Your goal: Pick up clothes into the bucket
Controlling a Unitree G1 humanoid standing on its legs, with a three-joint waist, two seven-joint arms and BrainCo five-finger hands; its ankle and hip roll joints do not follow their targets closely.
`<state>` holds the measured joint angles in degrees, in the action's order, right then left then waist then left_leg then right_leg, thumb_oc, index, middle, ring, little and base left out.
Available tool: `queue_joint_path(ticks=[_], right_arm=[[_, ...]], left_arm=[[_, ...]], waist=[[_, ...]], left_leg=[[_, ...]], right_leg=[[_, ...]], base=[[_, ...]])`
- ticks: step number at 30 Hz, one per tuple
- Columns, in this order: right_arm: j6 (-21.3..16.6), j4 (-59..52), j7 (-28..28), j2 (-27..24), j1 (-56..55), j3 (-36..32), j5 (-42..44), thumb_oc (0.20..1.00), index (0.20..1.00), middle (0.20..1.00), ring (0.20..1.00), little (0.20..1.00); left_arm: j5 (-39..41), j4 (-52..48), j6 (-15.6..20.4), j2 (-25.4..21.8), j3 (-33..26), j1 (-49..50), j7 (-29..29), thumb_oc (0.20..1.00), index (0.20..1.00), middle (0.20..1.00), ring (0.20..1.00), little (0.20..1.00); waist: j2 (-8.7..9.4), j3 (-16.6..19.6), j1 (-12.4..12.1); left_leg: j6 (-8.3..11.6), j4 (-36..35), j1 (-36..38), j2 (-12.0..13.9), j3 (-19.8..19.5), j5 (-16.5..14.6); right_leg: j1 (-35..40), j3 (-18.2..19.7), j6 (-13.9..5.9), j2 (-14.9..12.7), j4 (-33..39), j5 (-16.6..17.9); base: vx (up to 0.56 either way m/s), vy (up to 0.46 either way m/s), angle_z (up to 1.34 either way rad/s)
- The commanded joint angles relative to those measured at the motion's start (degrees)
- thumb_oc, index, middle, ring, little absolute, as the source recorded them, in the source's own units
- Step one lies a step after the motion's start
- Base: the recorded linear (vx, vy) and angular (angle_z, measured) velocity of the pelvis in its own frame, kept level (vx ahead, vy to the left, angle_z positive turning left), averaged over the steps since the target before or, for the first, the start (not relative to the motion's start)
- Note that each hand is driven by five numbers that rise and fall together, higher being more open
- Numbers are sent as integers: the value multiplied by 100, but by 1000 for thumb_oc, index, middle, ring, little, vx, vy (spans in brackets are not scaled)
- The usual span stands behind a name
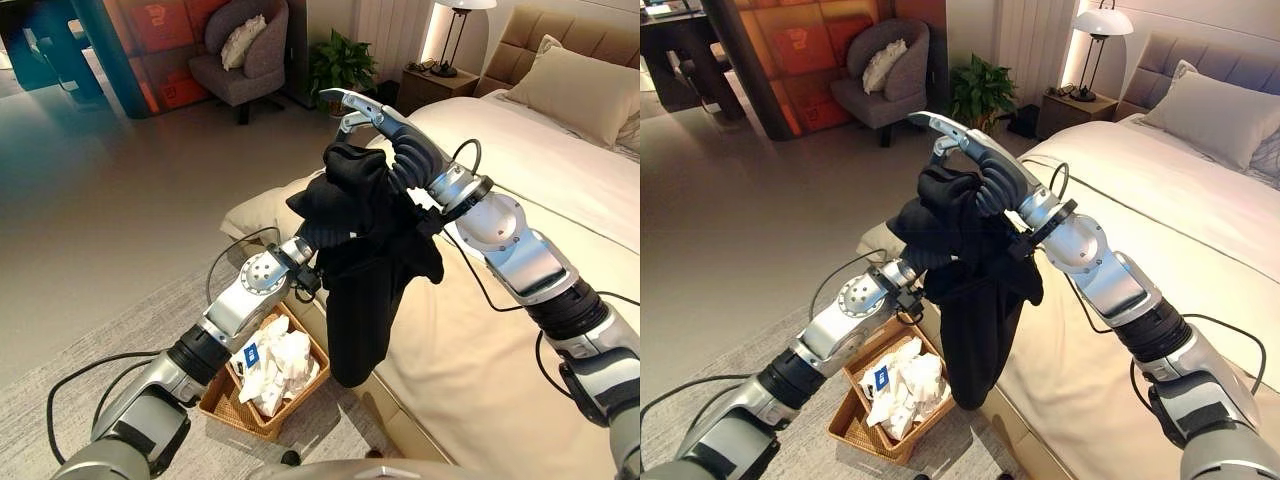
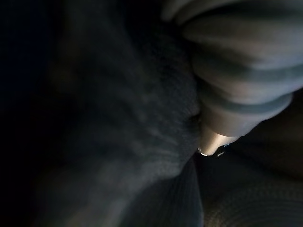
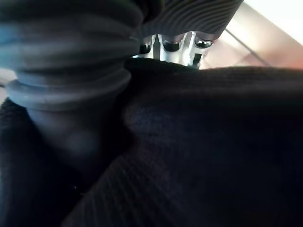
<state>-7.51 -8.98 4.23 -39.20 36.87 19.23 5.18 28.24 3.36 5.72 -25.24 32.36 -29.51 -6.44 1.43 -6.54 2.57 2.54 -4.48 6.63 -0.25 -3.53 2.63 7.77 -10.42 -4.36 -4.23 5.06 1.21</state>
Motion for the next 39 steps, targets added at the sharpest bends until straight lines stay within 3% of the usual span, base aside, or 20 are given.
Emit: queue_joint_path(ticks=[1,3,5,6,9,12,17,26,31,39], right_arm=[[-235,-288,-259,-170,-771,-912,199,1000,1000,1000,1000,1000],[-222,-198,-313,-131,-1255,-1232,182,1000,1000,1000,1000,1000],[-188,190,-490,17,-2290,-1915,-53,1000,1000,1000,1000,1000],[-186,179,-488,23,-2311,-1918,-56,1000,1000,1000,1000,1000],[-78,791,-603,618,-3579,-2566,-393,1000,1000,1000,1000,1000],[-98,1285,-766,936,-4164,-2734,-820,1000,1000,1000,1000,1000],[-151,2968,-605,1045,-4669,-2370,-873,1000,1000,1000,1000,1000],[-138,4600,-480,1043,-4590,-1568,-1008,1000,1000,1000,1000,1000],[-196,4775,-438,942,-4524,-1224,-1031,1000,1000,1000,1000,1000],[-377,4709,-584,889,-4278,-896,-921,1000,1000,1000,1000,1000]], left_arm=[[-111,51,289,-49,-705,75,160,200,200,200,200,200],[-137,-30,302,-140,-907,330,161,200,200,200,200,200],[-102,-225,387,-389,-1707,1075,224,200,200,200,200,200],[-103,-242,380,-394,-1707,1097,224,200,200,200,200,200],[-337,-567,471,-395,-2869,2285,371,200,200,200,200,200],[-756,-912,593,-302,-3577,2842,613,200,200,200,200,200],[-1017,-949,902,-579,-4455,2993,1051,200,200,200,200,200],[-1750,-251,1155,-1102,-4926,2438,2208,200,200,200,200,200],[-1606,574,1261,-1700,-4870,1965,2604,200,200,200,200,200],[-1564,1392,1347,-2105,-4516,1524,2966,200,200,200,200,200]], waist=[[224,242,90],[228,239,91],[234,188,86],[237,200,85],[249,126,67],[254,62,51],[303,-146,28],[411,-677,-20],[463,-972,7],[564,-1499,58]], left_leg=[[-96,604,-170,-54,-171,-639],[-98,599,-177,-51,-174,-640],[-96,591,-193,-48,-158,-640],[-96,590,-191,-48,-157,-642],[-100,601,-216,-48,-145,-663],[-97,614,-232,-40,-158,-722],[-49,675,-429,-45,-169,-679],[3,1004,-1130,-113,-212,-586],[26,1255,-1518,-100,-190,-561],[3,1869,-2129,-83,-140,-675]], right_leg=[[-224,127,-421,-456,-650,-229],[-238,124,-422,-457,-657,-230],[-267,125,-426,-463,-665,-222],[-265,125,-426,-462,-664,-224],[-307,139,-421,-452,-666,-225],[-337,148,-412,-425,-683,-282],[-525,124,-416,-412,-717,-241],[-1121,129,-413,-431,-879,-108],[-1448,183,-437,-461,-965,-16],[-1977,353,-436,-526,-1342,-24]], base=[[0,0,0],[0,0,0],[0,0,0],[-18,8,-6],[-9,11,-5],[-17,3,-1],[-64,6,1],[-102,9,0],[-59,27,0],[-60,34,-4]])
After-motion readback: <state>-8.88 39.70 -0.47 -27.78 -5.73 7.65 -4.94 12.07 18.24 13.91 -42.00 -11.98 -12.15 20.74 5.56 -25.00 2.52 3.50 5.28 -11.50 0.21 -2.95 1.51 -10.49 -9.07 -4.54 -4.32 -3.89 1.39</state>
